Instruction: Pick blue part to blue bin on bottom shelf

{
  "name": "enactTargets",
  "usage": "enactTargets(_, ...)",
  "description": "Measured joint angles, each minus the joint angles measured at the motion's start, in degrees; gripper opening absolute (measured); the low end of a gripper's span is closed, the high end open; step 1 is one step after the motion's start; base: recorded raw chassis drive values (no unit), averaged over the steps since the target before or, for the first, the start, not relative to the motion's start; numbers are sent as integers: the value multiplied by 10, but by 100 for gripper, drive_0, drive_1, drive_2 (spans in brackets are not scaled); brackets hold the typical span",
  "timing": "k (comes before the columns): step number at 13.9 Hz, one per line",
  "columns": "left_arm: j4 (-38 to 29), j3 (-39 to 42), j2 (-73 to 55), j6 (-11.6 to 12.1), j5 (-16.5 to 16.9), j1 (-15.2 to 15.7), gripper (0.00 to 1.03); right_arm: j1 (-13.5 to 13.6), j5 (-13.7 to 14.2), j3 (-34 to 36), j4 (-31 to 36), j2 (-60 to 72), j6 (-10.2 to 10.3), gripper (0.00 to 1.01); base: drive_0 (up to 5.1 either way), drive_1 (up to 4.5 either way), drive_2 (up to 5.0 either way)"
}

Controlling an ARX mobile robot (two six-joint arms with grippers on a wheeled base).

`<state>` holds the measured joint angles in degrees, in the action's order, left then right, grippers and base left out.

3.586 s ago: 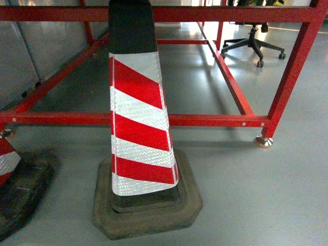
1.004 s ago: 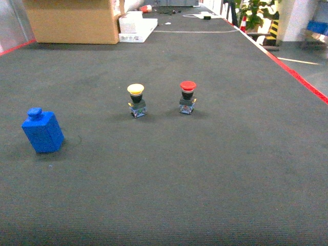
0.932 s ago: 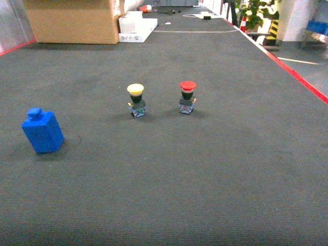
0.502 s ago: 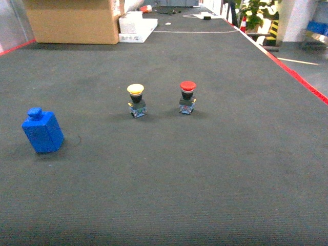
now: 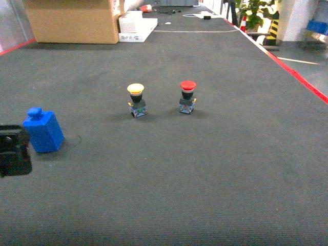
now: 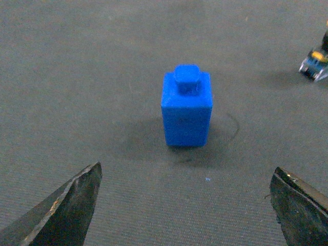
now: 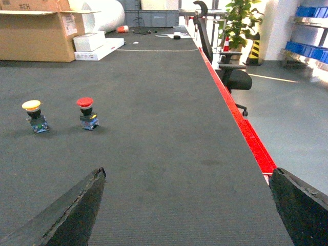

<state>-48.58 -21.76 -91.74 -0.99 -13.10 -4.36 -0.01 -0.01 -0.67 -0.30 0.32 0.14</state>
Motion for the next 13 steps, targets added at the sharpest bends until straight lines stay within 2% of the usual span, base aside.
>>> enactTargets(4,16,-116,-132,14,-4,12,98,0,0,0,0,0,0,98,0,0,0)
enactTargets(6,34,-162,-191,13,-9,19,98,0,0,0,0,0,0,98,0,0,0)
enactTargets(10,51,-249,-268,-22,14,23,98,0,0,0,0,0,0,98,0,0,0)
enactTargets(13,44,-286,-308,-47,15,31,98,0,0,0,0,0,0,98,0,0,0)
